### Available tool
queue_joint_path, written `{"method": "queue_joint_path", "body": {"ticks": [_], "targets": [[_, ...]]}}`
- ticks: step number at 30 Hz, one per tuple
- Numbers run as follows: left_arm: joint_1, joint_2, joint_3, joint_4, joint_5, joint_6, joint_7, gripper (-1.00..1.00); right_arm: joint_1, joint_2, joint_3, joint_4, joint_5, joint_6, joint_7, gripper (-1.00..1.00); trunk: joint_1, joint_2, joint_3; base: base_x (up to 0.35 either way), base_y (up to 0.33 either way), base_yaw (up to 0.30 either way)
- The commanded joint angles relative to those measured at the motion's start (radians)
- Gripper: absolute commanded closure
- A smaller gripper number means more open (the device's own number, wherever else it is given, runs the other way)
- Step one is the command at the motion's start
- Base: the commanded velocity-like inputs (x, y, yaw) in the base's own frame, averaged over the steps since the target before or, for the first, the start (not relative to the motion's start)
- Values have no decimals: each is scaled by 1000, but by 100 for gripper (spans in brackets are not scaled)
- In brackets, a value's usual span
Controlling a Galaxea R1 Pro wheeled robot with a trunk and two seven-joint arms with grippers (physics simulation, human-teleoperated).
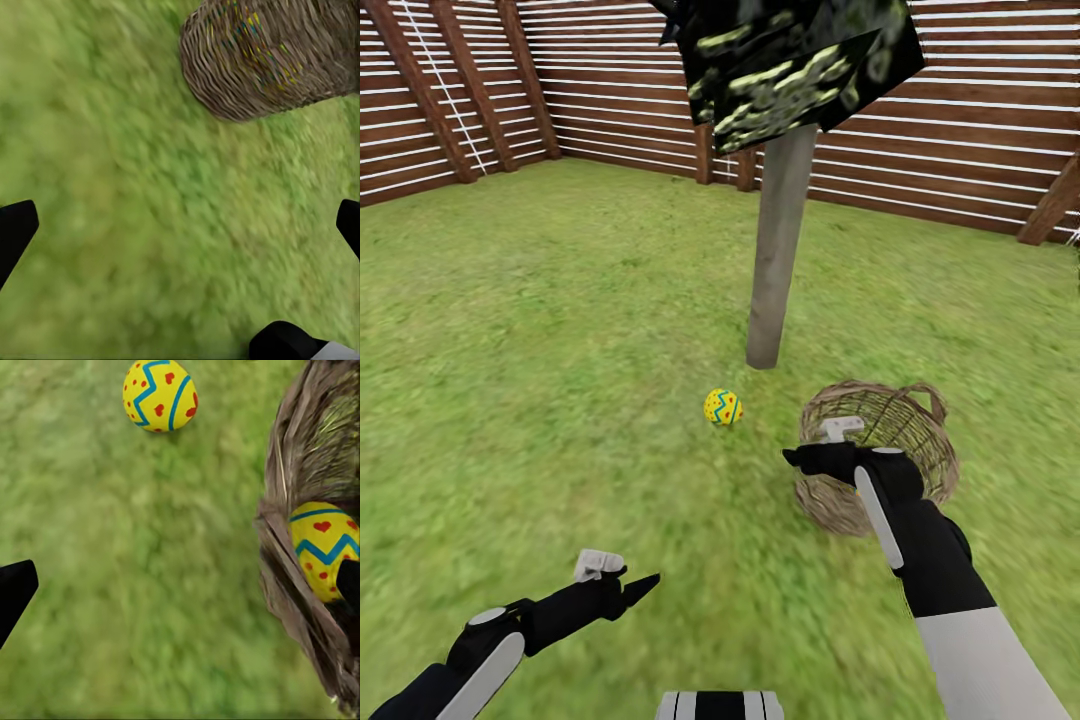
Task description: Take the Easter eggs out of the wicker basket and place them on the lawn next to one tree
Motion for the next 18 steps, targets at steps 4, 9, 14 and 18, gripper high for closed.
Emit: {"method": "queue_joint_path", "body": {"ticks": [4, 9, 14, 18], "targets": [[0, 1, 0, -1, 10, 7, 2, -100, 0, -1, -13, 1, -8, 3, -5, -100, 0, 0, 6, 0, -302, 0], [0, 1, 0, -1, 10, 7, 2, -100, 0, -1, -18, 3, -7, 2, -6, -100, 0, 0, 14, 0, -305, 0], [0, 1, 0, -1, 10, 7, 2, -100, 0, -1, -13, 5, -2, 2, -7, -100, 0, 0, 20, 0, -308, 0], [0, 1, -1, 16, 9, 7, 4, -100, 0, -1, -11, 11, 4, -2, -9, -100, 0, 0, 21, 0, -309, 0]]}}
